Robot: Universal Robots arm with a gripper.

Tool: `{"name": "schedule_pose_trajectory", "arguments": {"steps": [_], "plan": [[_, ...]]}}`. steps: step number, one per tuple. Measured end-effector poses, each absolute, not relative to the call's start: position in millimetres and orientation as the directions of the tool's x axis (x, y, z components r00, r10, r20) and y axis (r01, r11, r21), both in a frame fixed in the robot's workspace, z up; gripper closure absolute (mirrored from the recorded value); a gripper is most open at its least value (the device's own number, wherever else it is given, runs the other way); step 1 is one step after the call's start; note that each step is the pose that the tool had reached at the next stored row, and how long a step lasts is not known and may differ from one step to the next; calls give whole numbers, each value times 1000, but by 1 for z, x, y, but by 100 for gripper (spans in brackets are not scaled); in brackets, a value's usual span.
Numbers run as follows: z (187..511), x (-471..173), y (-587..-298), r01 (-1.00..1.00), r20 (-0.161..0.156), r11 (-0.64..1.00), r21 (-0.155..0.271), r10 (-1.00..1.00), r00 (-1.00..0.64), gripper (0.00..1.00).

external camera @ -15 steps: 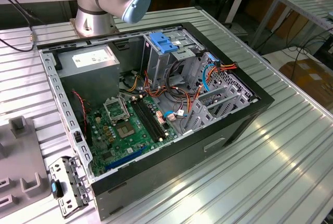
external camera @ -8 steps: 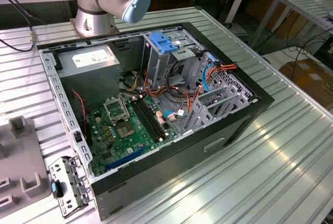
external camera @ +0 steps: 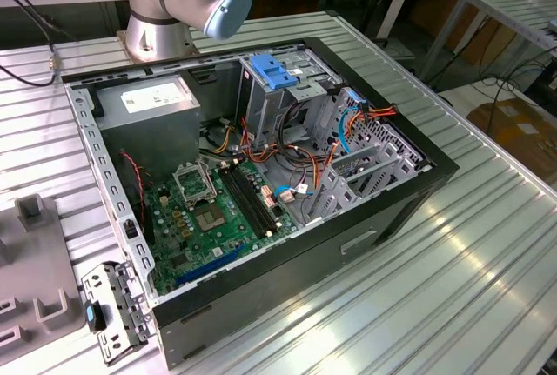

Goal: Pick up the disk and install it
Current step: 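Pick up the disk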

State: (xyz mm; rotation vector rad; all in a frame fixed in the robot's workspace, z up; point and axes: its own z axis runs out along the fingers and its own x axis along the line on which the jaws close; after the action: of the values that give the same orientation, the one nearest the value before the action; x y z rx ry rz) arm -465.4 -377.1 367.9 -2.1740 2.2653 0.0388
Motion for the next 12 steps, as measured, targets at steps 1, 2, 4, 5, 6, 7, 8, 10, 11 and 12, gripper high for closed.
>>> {"name": "schedule_pose_trajectory", "arguments": {"steps": [1,2,4,5,6,7,8,10,11,12], "plan": [[368,-465,-377,-999,-18,41,17,-999,-41,63],[369,-465,-377,-999,-18,41,17,-999,-41,63],[369,-465,-377,-999,-18,41,17,-999,-41,63],[369,-465,-377,-999,-18,41,17,-999,-41,63],[370,-465,-377,-999,-18,41,17,-999,-41,63],[370,-465,-377,-999,-18,41,17,-999,-41,63],[371,-465,-377,-999,-18,41,17,-999,-41,63],[372,-465,-377,-999,-18,41,17,-999,-41,63],[372,-465,-377,-999,-18,41,17,-999,-41,63],[373,-465,-377,-999,-18,41,17,-999,-41,63]]}}
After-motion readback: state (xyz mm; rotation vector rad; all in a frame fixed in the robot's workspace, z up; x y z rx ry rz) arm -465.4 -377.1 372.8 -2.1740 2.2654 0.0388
